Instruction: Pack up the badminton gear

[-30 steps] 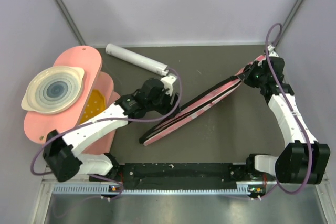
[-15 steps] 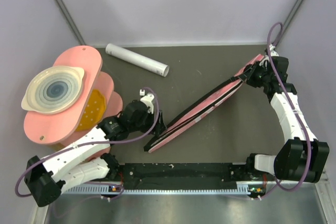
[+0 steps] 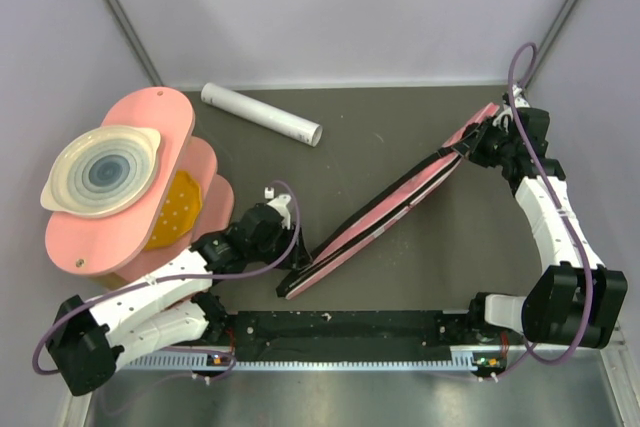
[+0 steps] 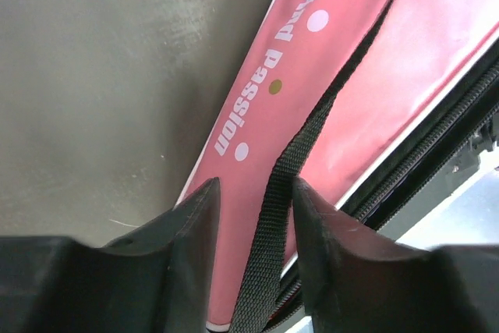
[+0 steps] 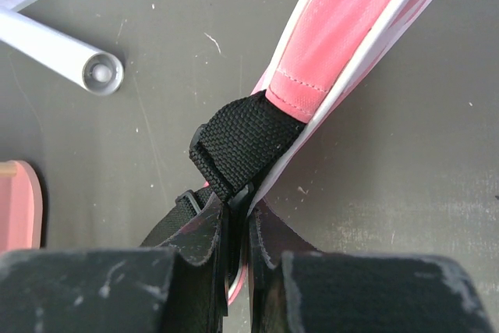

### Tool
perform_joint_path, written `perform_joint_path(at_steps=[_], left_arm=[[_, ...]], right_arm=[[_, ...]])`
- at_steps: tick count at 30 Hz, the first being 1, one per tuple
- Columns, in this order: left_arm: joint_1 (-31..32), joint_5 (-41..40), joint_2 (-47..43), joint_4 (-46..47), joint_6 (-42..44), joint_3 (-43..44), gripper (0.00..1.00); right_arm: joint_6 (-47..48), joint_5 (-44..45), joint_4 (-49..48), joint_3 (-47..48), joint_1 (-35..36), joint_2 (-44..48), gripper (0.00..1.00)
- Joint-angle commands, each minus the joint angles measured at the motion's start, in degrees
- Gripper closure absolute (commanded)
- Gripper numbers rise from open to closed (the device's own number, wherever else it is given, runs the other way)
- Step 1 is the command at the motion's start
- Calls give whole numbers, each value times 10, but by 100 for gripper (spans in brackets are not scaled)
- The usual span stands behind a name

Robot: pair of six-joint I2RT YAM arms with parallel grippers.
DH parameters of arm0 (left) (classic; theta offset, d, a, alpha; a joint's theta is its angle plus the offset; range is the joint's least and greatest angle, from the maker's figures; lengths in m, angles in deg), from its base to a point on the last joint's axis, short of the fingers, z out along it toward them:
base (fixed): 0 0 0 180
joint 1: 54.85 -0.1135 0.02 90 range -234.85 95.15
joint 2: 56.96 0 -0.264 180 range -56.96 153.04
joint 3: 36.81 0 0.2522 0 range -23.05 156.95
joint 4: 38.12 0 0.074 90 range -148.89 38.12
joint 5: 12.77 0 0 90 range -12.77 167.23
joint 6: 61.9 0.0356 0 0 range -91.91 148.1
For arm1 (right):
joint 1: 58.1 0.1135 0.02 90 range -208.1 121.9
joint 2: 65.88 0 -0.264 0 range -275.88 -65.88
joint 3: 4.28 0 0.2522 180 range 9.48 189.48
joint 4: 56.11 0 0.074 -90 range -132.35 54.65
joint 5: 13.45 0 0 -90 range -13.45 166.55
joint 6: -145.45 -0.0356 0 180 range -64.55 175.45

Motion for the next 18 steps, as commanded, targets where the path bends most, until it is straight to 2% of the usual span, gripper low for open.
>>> perform_joint_path(at_steps=[1,3,6,9,10,13,16,17,18], left_arm=[[-2,7,-2,11,-21,-12,67],[-2,-62,2,-35,-22,-4,79],[-2,-156,12,-86,-26,16,79],[-1,-172,28,-100,-34,19,81],[-1,-169,32,-103,-38,18,88],[-1,-171,34,-120,-50,15,89],[-2,-152,3,-117,-36,10,62],[-1,-137,-10,-113,-20,13,46],[-1,-123,-42,-107,-16,20,41]], right_arm=[[19,-17,-28,32,-4,2,100],[20,-16,-29,32,-4,0,100],[20,-15,-30,32,-4,-2,100],[20,-13,-29,32,-4,-2,100],[20,-11,-30,32,-4,-2,100],[20,-8,-29,33,-5,-3,100],[19,-16,-30,33,-5,-3,100],[18,-18,-29,33,-5,-3,100],[20,-17,-29,33,-5,-3,100]])
